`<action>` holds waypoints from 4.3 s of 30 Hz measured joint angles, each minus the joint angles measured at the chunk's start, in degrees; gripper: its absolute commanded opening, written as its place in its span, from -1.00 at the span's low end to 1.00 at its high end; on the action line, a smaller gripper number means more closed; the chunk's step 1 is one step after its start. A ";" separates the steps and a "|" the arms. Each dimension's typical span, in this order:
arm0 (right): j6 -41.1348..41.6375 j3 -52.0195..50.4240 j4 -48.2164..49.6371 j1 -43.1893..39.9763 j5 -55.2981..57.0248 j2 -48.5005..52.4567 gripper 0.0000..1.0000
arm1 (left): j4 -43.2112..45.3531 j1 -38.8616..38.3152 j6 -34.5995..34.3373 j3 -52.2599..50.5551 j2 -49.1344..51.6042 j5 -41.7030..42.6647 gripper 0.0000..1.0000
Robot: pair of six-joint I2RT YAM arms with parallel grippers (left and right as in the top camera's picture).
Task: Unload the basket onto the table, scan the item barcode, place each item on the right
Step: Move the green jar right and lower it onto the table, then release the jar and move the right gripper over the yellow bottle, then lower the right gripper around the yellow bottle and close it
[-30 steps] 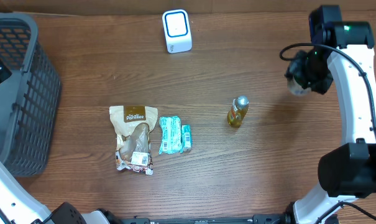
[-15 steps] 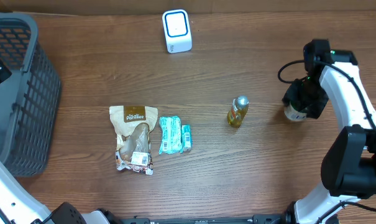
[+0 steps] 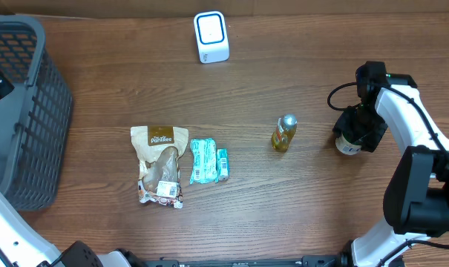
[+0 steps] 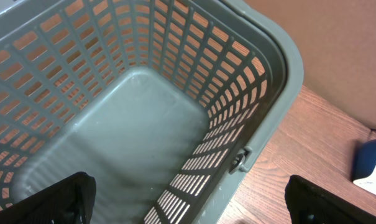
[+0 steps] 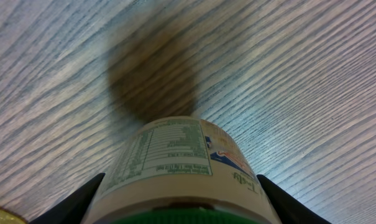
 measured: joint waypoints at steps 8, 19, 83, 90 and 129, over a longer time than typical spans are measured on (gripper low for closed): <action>0.17 -0.20 0.70 0.00 0.39 0.00 -0.15 | 0.00 0.00 0.00 0.00 0.00 -0.02 0.99; 0.31 -0.17 1.01 0.00 0.52 0.00 -0.10 | 0.00 0.00 0.00 0.00 0.00 -0.02 0.99; -9.97 35.56 -24.85 19.12 -8.48 0.11 0.89 | 0.02 0.00 -0.02 0.00 0.02 -0.02 0.99; -12.41 26.77 -20.48 19.54 -7.76 0.11 0.91 | 0.02 0.00 -0.02 0.00 0.02 -0.02 0.99; -14.64 22.01 -12.55 23.32 -11.85 0.15 0.60 | 0.02 0.00 0.00 0.00 0.07 -0.02 0.99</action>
